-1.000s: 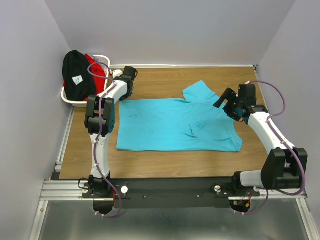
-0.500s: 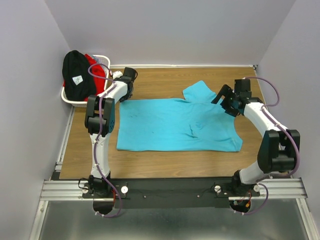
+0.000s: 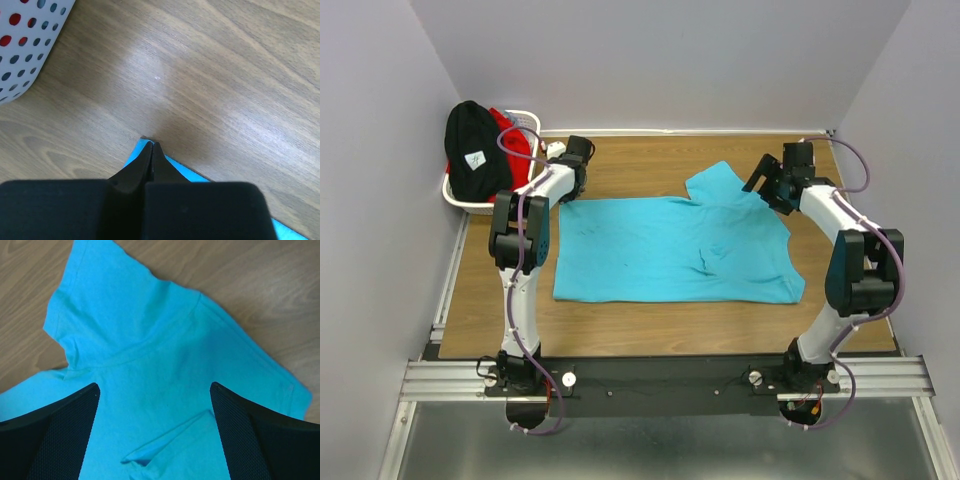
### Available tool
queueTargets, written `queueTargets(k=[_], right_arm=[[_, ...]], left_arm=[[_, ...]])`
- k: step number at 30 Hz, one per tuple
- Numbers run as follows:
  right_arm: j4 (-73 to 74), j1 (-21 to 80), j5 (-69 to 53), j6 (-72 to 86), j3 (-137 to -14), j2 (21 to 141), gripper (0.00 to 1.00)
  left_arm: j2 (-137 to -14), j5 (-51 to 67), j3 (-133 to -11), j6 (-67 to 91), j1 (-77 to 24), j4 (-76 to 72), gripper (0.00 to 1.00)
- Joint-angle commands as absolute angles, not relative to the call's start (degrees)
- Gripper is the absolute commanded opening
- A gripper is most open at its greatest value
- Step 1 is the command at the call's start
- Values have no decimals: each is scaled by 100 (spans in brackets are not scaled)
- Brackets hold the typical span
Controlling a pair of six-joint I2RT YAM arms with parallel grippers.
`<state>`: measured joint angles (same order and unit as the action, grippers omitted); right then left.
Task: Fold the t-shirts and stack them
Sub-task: Fold the tshirt
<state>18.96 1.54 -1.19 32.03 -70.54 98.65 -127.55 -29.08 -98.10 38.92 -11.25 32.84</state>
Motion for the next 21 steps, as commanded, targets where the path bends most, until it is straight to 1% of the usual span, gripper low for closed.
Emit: queueTargets(k=[1, 5, 7, 10, 12, 15, 19, 21], right_arm=[[1303, 132, 106, 2778, -7418, 10308, 95], [985, 132, -148, 2523, -7874, 10896, 91], [940, 132, -298, 2374, -8294, 11178, 86], [940, 141, -273, 2259, -8665, 11688, 80], [940, 141, -115, 2101, -9042, 11943, 79], [940, 141, -70, 1969, -9289, 12181, 79], [940, 158, -88, 1767, -9702, 12672, 70], [940, 228, -53, 1705, -9826, 12805, 69]], left_arm=[[-12560, -2655, -9546, 3788, -1090, 3103, 0], [-12332, -2461, -9282, 3674, -1090, 2822, 0], [-12261, -2347, -9176, 3656, -1090, 2743, 0], [-12156, -2198, -9000, 3604, -1099, 2550, 0], [-12068, -2031, -8895, 3498, -1099, 2365, 0], [-12067, -1969, -8894, 3463, -1107, 2338, 0], [-12085, -1846, -8886, 3437, -1116, 2285, 0], [-12085, -1819, -8877, 3437, -1134, 2268, 0]])
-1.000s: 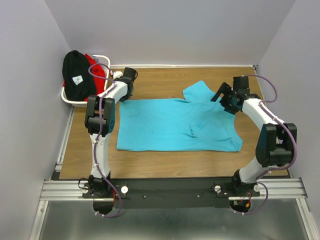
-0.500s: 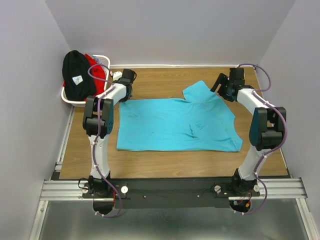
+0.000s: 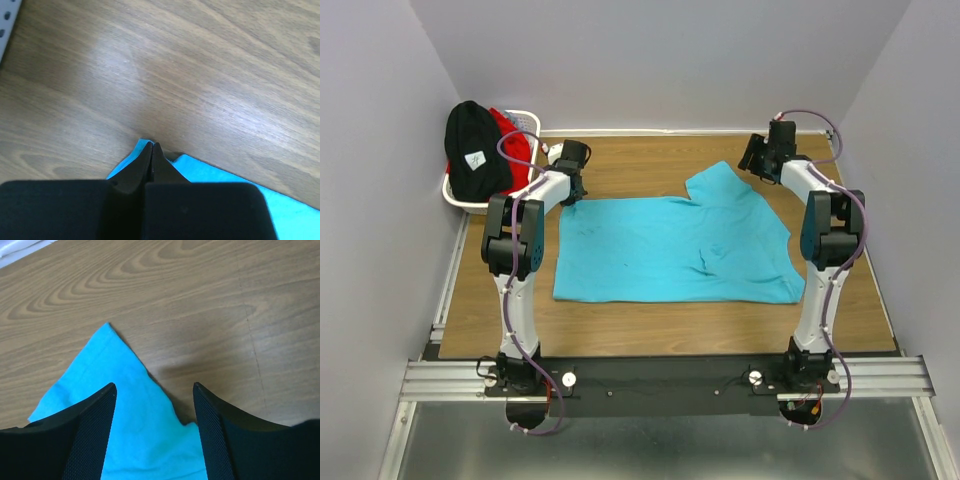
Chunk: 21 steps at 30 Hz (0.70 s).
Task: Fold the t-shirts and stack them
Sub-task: Fold the tshirt
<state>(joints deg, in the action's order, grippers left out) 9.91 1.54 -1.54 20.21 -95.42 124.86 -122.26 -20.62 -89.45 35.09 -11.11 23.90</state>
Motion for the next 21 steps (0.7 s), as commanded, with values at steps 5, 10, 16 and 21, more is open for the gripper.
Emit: queueTargets(k=[5, 10, 16, 21], right_arm=[[949, 509, 429, 1433, -10046, 13122, 67], [967, 852, 887, 1336, -10081, 13446, 64], [1134, 896, 1107, 1503, -10151, 13509, 54], [1204, 888, 1248, 1556, -10099, 13491, 42]], left_arm=[[-12059, -1811, -8868, 3428, -1160, 2241, 0], [-11997, -1793, -8798, 3401, -1160, 2154, 0], [-11979, -1775, -8771, 3384, -1160, 2109, 0], [-11953, -1775, -8780, 3384, -1169, 2109, 0]])
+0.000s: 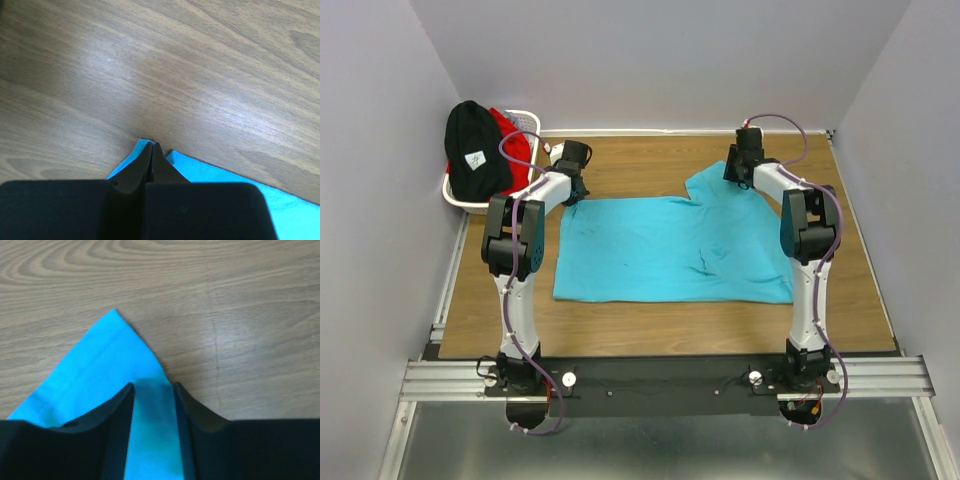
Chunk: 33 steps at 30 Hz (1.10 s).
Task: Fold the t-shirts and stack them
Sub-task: Fold the tshirt
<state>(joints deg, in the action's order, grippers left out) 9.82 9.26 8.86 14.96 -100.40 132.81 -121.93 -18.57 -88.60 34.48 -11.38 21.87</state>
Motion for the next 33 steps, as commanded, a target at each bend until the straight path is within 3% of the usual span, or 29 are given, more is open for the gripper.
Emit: queueTargets(k=[1, 8, 16, 23, 33], right_arm=[[1222, 888, 1274, 1582, -10081, 13483, 37], [1222, 896, 1319, 1556, -10142, 13473, 25], [1239, 888, 1090, 1564, -10213, 13562, 18], [1248, 896, 1309, 1670, -10195, 13413, 3], [1248, 896, 1749, 1758, -9722, 12560, 1]], left_arm=[[-11944, -1775, -8772, 3384, -1160, 2109, 0], [-11927, -1775, -8780, 3384, -1160, 2109, 0], [-11909, -1793, -8798, 3375, -1160, 2118, 0], [-11839, -1810, -8824, 3357, -1160, 2127, 0], [-11646, -1837, -8824, 3322, -1125, 2153, 0]])
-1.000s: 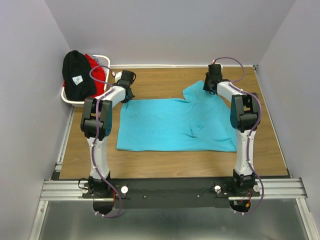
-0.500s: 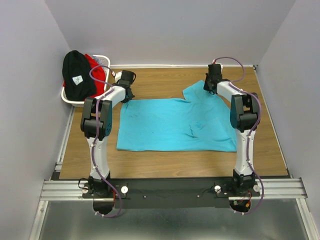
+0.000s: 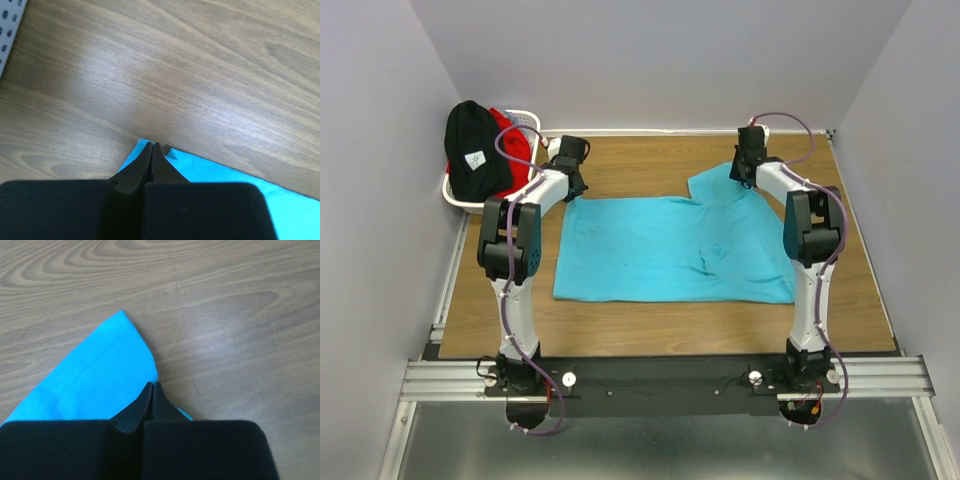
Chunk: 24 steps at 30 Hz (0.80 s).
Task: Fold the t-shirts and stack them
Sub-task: Fold the tshirt
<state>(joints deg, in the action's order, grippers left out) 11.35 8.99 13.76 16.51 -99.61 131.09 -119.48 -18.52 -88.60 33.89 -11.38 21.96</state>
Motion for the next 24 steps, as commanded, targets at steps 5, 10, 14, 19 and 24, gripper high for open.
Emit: queueTargets(k=[5, 10, 14, 19, 24], right_arm=[[1239, 896, 1811, 1802, -9449, 12191, 1], [1248, 896, 1696, 1872, -9256, 12085, 1], [1248, 896, 1687, 1925, -9124, 11980, 1], [1248, 888, 1757, 1978, -8939, 11673, 1], [1248, 879, 2091, 2100, -8369, 11093, 0]], left_arm=[[-11672, -1846, -8842, 3322, -1116, 2171, 0], [-11707, -1924, -8921, 3463, -1072, 2302, 0], [-11610, -2004, -8851, 3498, -1072, 2302, 0], [-11523, -2162, -8789, 3586, -1072, 2391, 0], [-11268, -2154, -8499, 3674, -1002, 2294, 0]])
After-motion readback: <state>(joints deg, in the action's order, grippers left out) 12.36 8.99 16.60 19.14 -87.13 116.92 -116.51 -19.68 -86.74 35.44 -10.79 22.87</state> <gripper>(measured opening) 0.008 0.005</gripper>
